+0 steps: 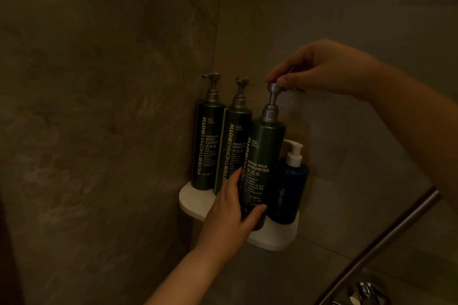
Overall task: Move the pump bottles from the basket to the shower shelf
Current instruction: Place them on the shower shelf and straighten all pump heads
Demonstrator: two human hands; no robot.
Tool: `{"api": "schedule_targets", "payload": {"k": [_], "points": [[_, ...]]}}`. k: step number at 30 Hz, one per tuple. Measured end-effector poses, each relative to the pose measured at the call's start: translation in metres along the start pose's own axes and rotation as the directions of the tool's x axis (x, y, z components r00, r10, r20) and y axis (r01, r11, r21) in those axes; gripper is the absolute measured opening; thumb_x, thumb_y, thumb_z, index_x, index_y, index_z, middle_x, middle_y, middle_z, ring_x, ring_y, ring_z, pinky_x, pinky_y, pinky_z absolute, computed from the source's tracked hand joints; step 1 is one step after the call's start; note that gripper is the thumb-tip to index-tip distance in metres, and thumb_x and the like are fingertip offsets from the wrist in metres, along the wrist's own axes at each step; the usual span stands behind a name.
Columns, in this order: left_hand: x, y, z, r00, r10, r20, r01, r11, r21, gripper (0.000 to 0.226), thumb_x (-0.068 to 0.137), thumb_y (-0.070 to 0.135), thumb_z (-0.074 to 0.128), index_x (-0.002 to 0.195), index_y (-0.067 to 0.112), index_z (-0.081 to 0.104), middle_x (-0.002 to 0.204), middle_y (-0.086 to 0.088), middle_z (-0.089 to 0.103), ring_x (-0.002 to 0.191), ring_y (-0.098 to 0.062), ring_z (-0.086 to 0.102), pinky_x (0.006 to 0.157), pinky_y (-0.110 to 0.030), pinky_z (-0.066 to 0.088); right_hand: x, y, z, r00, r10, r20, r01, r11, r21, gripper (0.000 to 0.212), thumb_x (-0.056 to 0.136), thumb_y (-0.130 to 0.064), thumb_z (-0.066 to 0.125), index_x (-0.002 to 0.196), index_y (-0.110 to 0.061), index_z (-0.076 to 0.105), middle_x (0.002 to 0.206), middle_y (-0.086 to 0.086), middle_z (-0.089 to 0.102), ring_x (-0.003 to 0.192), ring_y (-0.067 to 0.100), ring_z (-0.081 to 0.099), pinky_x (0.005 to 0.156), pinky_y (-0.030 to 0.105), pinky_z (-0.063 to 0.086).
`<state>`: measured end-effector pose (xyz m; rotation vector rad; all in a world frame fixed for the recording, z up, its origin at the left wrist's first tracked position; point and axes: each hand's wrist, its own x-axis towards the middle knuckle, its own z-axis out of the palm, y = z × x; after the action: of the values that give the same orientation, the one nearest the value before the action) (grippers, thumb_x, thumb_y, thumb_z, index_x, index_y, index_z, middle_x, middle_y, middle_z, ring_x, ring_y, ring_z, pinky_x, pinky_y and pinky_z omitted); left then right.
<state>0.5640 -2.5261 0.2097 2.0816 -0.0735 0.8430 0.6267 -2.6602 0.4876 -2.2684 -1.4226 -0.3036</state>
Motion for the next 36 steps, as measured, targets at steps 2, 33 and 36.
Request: {"api": "schedule_targets", "payload": {"k": [2,33,36], "points": [[-0.001,0.000,0.001,1.000,-0.002,-0.015,0.002,1.000,0.015,0.075,0.082,0.058,0.053,0.132,0.058,-0.003,0.145,0.020,0.027,0.130,0.006,0.028,0.102,-0.018,0.028,0.000,-0.002,0.001,1.000,-0.004,-0.014,0.004,1.000,-0.010,0.017,0.086,-0.021,0.066,0.100,-0.026,0.074,0.081,0.000,0.072,0.065,0.000,0.056,0.059,0.003,0.041],[-0.007,0.004,0.004,0.993,0.032,-0.116,-0.016,0.990,0.139,0.081,0.083,0.055,0.053,0.143,0.041,0.000,0.147,0.013,0.022,0.123,0.009,0.018,0.102,-0.017,0.022,-0.010,0.019,0.006,0.985,-0.171,-0.037,0.173,0.981,0.092,0.038,0.084,0.002,0.062,0.101,-0.031,0.069,0.099,-0.009,0.073,0.094,0.002,0.067,0.082,0.012,0.049],[-0.007,0.004,0.003,0.993,0.030,-0.115,-0.015,0.990,0.137,0.082,0.083,0.054,0.054,0.143,0.039,0.001,0.147,0.013,0.022,0.122,0.010,0.017,0.100,-0.015,0.021,-0.011,0.018,0.006,0.984,-0.172,-0.043,0.176,0.979,0.106,0.034,0.083,-0.001,0.064,0.101,-0.030,0.069,0.101,-0.004,0.072,0.095,0.004,0.067,0.084,0.013,0.050]]}}
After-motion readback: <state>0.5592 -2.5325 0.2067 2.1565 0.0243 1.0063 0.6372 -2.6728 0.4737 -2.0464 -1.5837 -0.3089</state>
